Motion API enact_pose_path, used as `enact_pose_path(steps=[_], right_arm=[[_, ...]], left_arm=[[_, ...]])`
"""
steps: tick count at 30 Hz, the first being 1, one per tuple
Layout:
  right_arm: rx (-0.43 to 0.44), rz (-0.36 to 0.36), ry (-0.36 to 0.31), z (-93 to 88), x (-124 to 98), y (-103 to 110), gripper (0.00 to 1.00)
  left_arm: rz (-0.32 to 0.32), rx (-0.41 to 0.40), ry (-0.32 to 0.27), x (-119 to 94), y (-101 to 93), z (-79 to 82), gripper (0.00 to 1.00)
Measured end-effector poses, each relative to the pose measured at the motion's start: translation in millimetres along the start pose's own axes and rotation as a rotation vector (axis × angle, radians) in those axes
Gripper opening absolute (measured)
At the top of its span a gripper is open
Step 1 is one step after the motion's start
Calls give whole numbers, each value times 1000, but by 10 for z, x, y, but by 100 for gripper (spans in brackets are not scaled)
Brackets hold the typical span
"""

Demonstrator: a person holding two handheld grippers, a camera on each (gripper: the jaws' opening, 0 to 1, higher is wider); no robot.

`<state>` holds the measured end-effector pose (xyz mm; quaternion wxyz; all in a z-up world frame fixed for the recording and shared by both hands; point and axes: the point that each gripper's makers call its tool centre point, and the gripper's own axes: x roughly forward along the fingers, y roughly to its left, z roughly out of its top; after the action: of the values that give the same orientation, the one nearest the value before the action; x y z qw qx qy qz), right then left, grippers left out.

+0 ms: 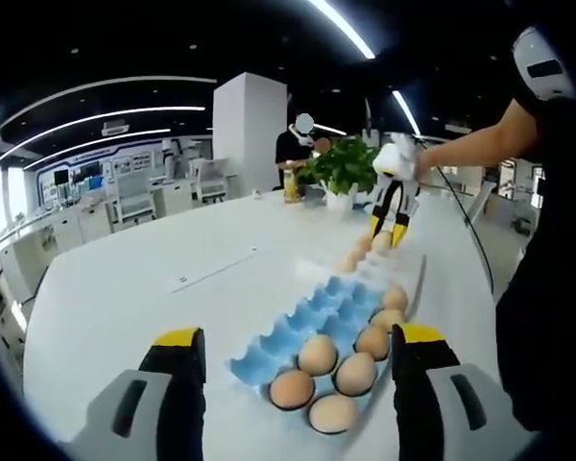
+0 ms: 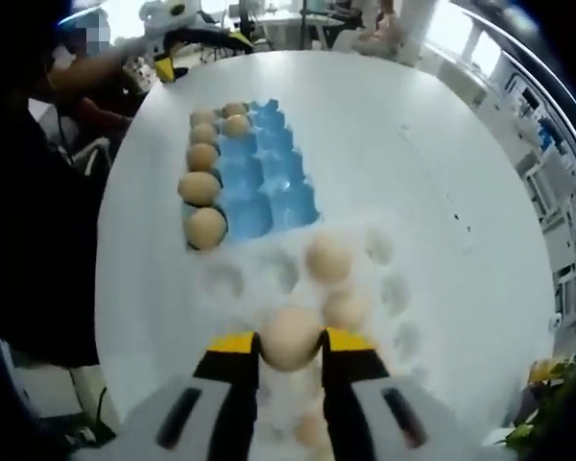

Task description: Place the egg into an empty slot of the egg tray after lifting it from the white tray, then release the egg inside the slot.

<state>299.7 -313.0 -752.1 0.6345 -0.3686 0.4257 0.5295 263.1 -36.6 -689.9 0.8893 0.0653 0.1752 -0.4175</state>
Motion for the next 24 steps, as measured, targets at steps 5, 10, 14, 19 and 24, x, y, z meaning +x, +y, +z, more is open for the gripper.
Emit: enact_pose_path(steps=[5,10,14,19,24], right_arm=[[-35,16,-32,221,65,44,25],[-59,30,-57,409,129,79,25],[-77,39,-69,521,170,114,25],[-91,48,-80,622,203,144,25],[-108,58,-90,732,235,171,25]], left_arm=[[-2,-1,1,-5,-3,-3,80],[3,-2,-1,-15,12,-5,80],[4,-3,0,-23,13,-14,80],[4,-2,4,-29,14,-26,79],[6,-3,-1,-22,19,-17,80]])
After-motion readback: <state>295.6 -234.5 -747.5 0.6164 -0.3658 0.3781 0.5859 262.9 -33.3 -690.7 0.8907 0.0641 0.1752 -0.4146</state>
